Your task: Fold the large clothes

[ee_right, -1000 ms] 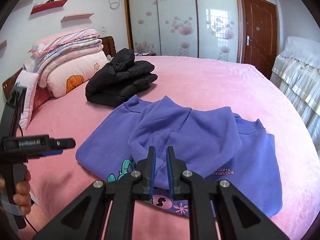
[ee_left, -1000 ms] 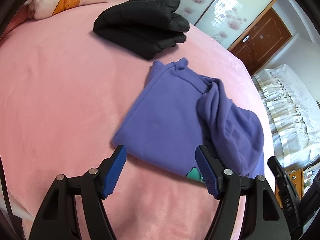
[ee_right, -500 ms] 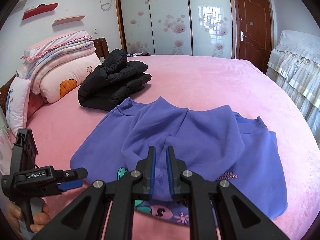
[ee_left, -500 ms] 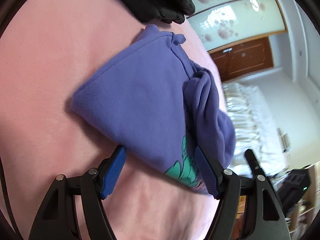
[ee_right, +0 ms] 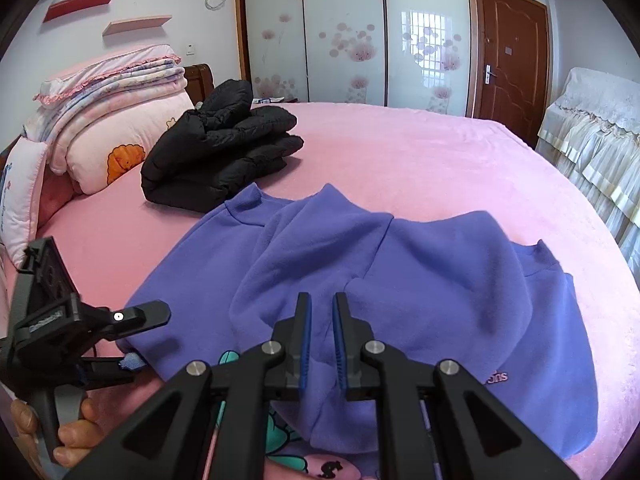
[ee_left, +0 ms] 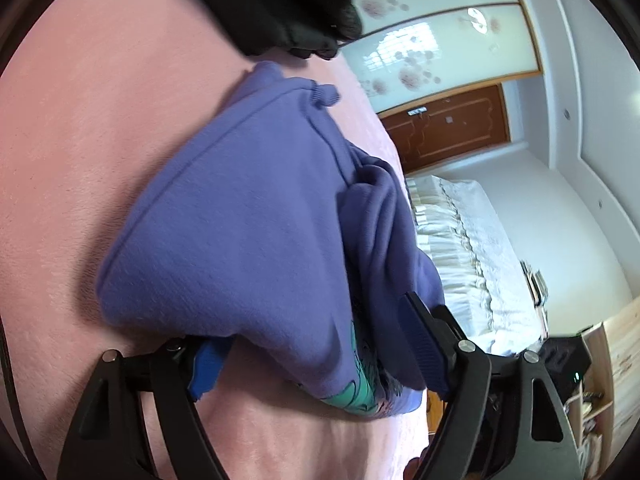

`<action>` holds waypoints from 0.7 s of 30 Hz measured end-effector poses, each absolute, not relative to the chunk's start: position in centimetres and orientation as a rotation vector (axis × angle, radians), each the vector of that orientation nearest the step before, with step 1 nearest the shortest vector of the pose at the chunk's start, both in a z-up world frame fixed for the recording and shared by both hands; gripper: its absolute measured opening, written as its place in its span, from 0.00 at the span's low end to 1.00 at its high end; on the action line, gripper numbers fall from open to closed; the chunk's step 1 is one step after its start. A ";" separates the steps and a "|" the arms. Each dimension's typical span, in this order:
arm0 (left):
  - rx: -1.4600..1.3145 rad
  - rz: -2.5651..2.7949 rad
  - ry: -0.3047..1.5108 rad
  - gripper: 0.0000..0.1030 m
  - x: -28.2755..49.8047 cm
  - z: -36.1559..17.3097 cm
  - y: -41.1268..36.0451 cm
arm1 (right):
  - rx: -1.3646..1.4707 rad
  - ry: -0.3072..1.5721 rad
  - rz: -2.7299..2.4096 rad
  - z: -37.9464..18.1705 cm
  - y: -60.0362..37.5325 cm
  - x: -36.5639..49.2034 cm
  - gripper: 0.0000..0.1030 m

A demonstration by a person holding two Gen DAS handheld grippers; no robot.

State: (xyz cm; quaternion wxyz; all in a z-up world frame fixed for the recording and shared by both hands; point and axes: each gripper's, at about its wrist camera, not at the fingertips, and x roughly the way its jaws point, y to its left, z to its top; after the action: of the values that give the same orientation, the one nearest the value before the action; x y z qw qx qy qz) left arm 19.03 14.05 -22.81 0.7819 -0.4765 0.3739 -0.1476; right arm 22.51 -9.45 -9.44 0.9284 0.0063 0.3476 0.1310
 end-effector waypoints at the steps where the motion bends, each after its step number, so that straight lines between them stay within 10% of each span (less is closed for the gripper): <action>1: -1.022 -0.323 0.805 0.75 18.6 -22.7 14.1 | 0.014 0.717 0.269 -9.7 -9.4 22.6 0.10; 21: -1.185 -0.300 0.760 0.72 21.8 -26.3 14.6 | -0.011 0.748 0.255 -10.1 -10.6 21.6 0.10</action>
State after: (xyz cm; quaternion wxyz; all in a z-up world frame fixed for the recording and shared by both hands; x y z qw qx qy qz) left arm 21.77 14.64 -26.30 0.7521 -0.5426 0.3479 -0.1374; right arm 21.56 -10.60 -10.13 0.9230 -0.0056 0.3642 0.1241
